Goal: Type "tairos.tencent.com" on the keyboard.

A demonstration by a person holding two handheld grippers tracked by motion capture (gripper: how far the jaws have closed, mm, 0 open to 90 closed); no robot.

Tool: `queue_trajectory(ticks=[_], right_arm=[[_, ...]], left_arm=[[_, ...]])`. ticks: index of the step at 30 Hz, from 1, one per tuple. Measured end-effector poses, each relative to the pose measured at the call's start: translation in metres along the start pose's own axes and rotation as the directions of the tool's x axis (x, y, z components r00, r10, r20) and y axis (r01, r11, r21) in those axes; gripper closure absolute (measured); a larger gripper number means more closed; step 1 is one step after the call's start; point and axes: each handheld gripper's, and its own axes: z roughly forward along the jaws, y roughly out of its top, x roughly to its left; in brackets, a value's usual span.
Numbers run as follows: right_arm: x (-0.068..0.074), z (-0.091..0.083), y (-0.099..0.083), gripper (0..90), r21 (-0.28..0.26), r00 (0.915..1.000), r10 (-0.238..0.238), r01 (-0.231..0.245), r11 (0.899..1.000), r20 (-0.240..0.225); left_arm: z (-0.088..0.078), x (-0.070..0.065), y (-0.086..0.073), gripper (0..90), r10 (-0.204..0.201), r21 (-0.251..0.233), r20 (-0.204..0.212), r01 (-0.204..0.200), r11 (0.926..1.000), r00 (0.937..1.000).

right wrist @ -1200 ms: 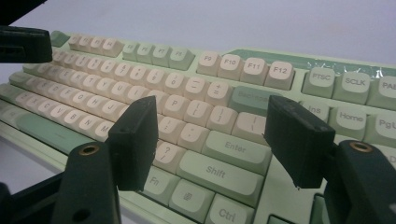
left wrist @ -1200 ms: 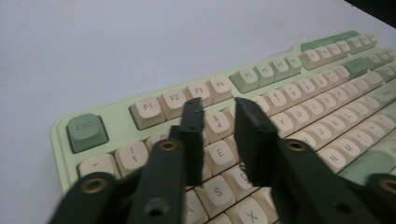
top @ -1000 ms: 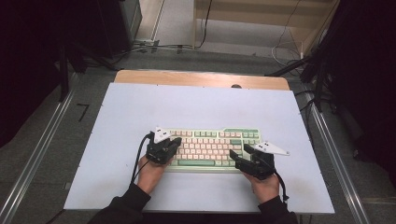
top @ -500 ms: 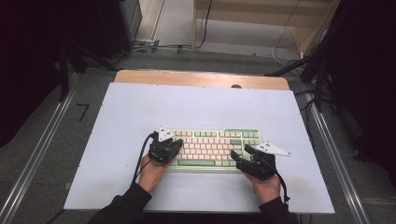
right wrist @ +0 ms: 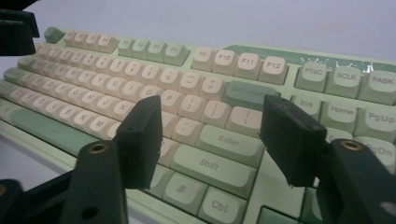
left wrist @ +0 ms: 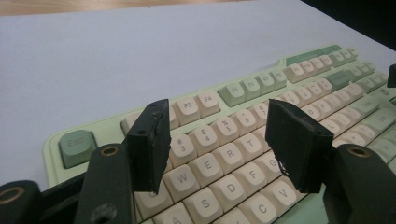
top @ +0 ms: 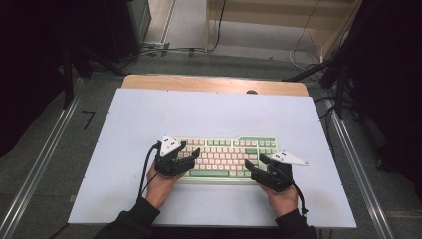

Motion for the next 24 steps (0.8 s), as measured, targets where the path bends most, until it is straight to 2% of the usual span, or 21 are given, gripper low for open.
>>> queue_trajectory(ticks=[3,8,14,17,19,24], right_arm=[[0.004,0.003,0.001,43.7,0.006,0.9998,-0.016,0.016,1.0,-0.014],[0.012,0.012,0.004,55.5,0.013,0.9974,-0.053,0.054,0.998,-0.048],[0.024,0.022,0.008,76.3,0.011,0.989,-0.105,0.107,0.994,-0.105],[0.03,0.027,0.009,83.8,0.013,0.984,-0.123,0.125,0.992,-0.129],[0.035,0.031,0.009,87.1,0.018,0.9796,-0.138,0.142,0.99,-0.146],[0.045,0.039,0.01,87.6,0.028,0.968,-0.17,0.178,0.984,-0.185]], left_arm=[[-0.003,0.003,-0.003,39.1,-0.001,0.003,-0.02,0.001,1.0,0.9998],[-0.011,0.009,-0.008,39.2,-0.021,0.012,-0.03,0.022,0.9997,0.9993],[-0.024,0.016,-0.013,39.2,-0.049,-0.001,-0.067,0.049,0.9988,0.9965],[-0.028,0.019,-0.016,39.2,-0.059,-0.003,-0.081,0.059,0.9983,0.9949],[-0.031,0.02,-0.018,39.2,-0.061,-0.003,-0.09,0.061,0.9981,0.9941],[-0.037,0.023,-0.021,39.2,-0.073,-0.006,-0.109,0.072,0.9974,0.9914]])
